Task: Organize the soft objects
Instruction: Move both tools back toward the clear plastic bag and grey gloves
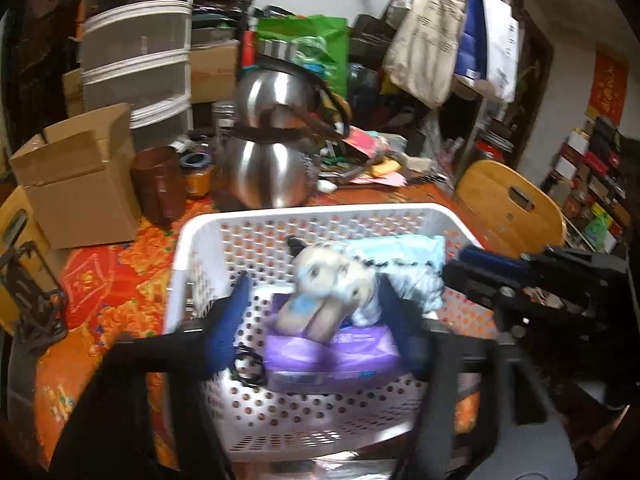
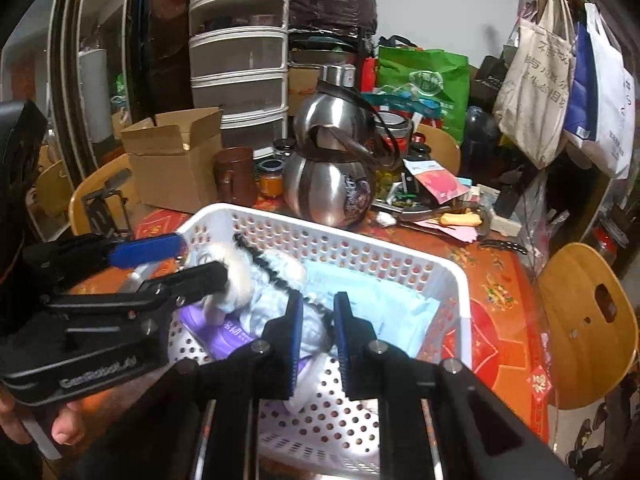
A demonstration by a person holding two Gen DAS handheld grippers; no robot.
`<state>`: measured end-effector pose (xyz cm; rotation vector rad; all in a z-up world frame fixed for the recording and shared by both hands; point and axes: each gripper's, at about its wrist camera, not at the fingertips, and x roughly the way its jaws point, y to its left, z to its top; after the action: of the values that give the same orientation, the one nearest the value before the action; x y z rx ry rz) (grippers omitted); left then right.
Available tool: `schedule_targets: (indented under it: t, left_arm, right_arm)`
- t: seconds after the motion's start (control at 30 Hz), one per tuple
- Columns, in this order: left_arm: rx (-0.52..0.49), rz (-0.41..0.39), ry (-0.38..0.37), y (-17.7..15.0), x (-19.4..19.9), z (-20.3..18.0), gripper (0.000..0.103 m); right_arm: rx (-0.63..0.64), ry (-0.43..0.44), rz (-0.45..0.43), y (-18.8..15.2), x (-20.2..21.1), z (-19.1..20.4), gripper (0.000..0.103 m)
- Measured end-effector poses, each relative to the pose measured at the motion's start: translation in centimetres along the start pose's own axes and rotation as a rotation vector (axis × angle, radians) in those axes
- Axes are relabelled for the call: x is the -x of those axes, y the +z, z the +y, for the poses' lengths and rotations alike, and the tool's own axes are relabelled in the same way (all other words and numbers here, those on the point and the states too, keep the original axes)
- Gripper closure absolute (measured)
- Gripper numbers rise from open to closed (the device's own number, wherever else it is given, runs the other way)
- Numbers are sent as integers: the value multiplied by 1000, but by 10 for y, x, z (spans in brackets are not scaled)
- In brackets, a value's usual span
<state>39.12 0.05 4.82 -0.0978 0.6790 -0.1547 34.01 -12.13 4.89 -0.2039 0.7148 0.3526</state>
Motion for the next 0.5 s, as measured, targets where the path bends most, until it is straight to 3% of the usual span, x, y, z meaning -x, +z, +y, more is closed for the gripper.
schedule_targets:
  t: [0.07,0.17,0.2,0.5]
  left_arm:
    - [6,-42,3,-2,9,6,16]
    - [33,-37,-22,-3,15,17,15]
    - [34,-35,-25,-5,17,18,15]
    - [15,-14,-36,-48,46,17,14]
  right_arm:
    - [-18,5,7,-2,1,-5,82]
    - [-60,3,1,-6,6,-17,51]
    - [-77,10,-4,-8,9,-21,45]
    - [-126,40,-10,-35,32,-26,37]
